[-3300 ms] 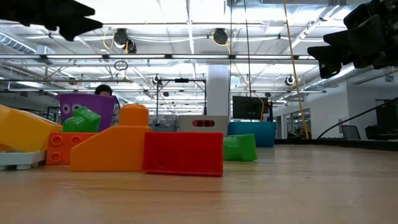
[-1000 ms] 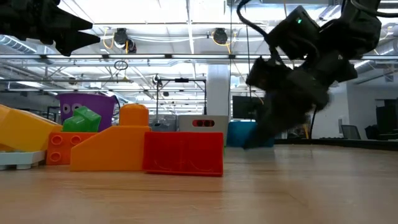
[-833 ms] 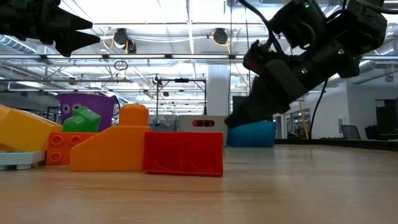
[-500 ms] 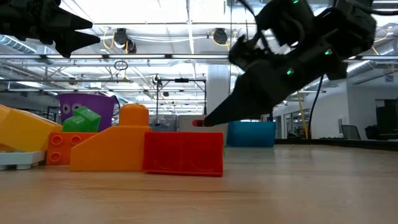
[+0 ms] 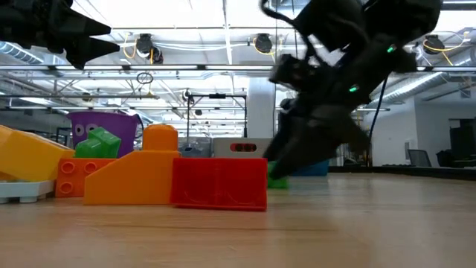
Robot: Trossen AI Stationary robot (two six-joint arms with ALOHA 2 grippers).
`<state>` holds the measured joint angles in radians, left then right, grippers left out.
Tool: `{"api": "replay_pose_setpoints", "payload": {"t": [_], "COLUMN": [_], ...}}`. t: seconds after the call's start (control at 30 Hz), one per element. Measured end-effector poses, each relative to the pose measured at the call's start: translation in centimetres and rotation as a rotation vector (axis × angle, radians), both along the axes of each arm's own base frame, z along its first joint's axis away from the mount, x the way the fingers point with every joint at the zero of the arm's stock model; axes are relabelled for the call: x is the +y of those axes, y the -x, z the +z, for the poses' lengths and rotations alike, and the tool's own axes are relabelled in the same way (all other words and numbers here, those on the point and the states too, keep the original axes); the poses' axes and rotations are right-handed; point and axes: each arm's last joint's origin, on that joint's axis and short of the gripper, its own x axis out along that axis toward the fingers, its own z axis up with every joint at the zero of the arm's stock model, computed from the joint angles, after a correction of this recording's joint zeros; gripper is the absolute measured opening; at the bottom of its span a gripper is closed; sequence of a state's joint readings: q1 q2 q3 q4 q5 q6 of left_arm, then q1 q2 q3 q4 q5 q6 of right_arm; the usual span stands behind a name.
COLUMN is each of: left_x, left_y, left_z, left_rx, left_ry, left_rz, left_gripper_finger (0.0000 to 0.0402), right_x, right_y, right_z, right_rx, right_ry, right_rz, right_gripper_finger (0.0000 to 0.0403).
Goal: Pick & Place Toys
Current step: Put the green game piece into the black bin
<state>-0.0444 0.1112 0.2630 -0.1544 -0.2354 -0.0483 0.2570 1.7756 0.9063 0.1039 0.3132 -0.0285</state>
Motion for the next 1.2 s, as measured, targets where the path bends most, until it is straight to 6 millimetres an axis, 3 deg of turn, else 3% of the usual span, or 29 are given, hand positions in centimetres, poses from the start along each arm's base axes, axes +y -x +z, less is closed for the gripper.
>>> {"api": "replay_pose_setpoints", "payload": {"t": [0.33, 0.47, 0.6, 0.77, 0.93, 1.2], "left_x": [0.0, 0.0, 0.0, 0.0, 0.0, 0.0], "left_y": [0.0, 0.0, 0.0, 0.0, 0.0, 0.0], "left_z": [0.0, 0.0, 0.0, 0.0, 0.0, 0.0], "left_rx": [-0.007, -0.008, -0.009, -0.01, -0.009, -0.008], "left_ry": [0.036, 0.044, 0.044, 0.043, 0.039, 0.035], "left_rz": [-0.008, -0.008, -0.008, -0.008, -0.008, -0.009], "left_gripper_finger": [0.0273, 0.0274, 0.0274, 0.0274, 0.0273, 0.0274], "right_x": [2.0, 2.4, 1.7, 0.1, -0.8, -0.4], "right_y": [2.6, 2.6, 1.9, 1.1, 1.1, 3.0], "right_z": [3.7, 4.6, 4.1, 1.9, 1.3, 2.6], "right_rx": [0.011, -0.084, -0.075, 0.012, 0.114, 0.203], "right_ry": [-0.023, -0.13, -0.31, -0.359, -0.452, -0.337], "right_rz": [0.133, -0.007, -0.065, -0.123, -0.103, 0.003], "right_gripper_finger": [0.0253, 0.0253, 0.0253, 0.0247, 0.0224, 0.0194]}}
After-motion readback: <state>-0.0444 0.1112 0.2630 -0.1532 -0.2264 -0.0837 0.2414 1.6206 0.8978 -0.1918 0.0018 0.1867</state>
